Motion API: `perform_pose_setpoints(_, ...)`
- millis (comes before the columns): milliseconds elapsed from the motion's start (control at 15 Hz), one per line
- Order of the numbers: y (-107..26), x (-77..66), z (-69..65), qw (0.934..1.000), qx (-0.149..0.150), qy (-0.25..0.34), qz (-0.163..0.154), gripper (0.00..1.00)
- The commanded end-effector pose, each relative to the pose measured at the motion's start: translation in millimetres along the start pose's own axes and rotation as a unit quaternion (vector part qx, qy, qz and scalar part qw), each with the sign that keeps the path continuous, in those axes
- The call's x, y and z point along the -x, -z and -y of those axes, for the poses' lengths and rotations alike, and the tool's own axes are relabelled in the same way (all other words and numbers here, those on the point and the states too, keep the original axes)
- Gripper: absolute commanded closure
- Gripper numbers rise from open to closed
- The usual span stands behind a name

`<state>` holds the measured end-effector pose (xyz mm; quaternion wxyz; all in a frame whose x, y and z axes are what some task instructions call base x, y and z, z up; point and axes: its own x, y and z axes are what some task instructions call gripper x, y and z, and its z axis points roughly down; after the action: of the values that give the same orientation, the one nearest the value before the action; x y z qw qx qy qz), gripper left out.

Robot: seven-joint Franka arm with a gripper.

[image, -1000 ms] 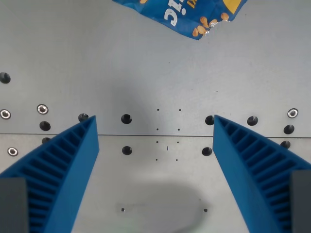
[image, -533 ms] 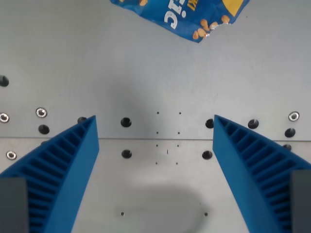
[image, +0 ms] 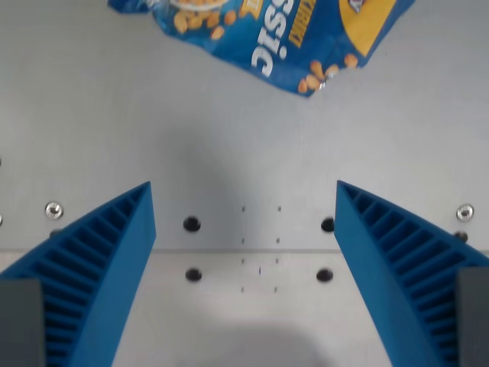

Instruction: Move above the blue bag

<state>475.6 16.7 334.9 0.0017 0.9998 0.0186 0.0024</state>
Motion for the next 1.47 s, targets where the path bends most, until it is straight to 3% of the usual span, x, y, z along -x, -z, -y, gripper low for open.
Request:
perform_pose_setpoints(67,-6.9,-14.4,-7.8,1.0,0.003,0.007,0.002,0.0)
perform_pose_setpoints(867,-66.4,-64.8,-25.7,1.0,0.007,0.003,0.001,0.0)
perform_pose_setpoints(1467,-108.5,-94.7,-36.3,1.0,0.003,0.0,-0.006,0.0)
